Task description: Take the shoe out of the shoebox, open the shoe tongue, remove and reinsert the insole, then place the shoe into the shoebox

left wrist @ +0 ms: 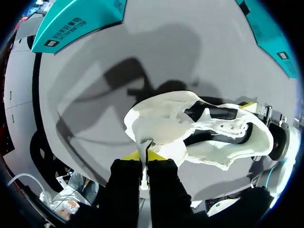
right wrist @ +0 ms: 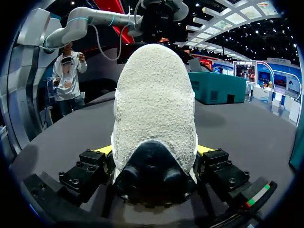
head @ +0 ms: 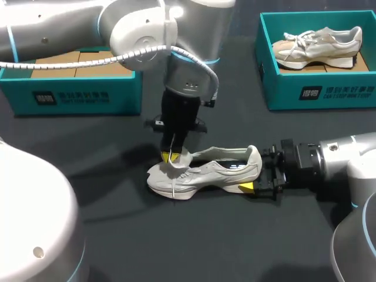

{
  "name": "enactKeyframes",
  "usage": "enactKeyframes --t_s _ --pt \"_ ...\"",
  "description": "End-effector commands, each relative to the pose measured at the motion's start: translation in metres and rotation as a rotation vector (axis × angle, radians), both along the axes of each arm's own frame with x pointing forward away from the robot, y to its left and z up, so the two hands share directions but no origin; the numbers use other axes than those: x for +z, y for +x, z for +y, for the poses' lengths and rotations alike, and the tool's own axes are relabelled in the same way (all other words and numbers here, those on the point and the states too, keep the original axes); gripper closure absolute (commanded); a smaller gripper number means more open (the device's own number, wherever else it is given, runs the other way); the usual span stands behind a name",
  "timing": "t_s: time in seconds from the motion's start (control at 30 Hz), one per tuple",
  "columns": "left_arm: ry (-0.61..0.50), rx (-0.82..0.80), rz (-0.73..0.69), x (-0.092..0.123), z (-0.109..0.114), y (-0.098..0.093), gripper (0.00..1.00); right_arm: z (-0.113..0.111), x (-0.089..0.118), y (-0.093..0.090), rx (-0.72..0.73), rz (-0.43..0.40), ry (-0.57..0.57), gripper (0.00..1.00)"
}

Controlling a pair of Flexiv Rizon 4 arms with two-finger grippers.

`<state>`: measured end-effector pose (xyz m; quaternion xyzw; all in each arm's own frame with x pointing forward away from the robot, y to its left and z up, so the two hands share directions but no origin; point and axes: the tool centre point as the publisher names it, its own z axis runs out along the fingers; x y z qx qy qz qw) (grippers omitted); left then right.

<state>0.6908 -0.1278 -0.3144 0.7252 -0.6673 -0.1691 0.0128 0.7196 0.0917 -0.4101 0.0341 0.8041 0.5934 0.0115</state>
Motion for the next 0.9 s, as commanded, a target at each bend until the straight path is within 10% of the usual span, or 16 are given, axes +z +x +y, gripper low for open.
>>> enactKeyframes --t_s 0.03,0.17,0.5,0.9 --pt "-0.003 0.012 0.021 -0.02 0.003 0.004 1.0 0.0 0.0 -0.001 -0.001 0.001 -0.004 1.0" --pt "0.014 0.017 0.023 -0.028 0.007 0.003 0.98 0.0 0.0 -0.001 -0.001 0.001 -0.004 1.0" --pt "0.058 0.007 0.02 -0.036 0.025 -0.005 0.55 0.0 0.0 -0.001 -0.001 0.001 -0.004 1.0" --pt "0.081 0.018 -0.009 -0.039 0.047 -0.005 0.51 0.0 0.0 -0.001 -0.001 0.001 -0.004 1.0"
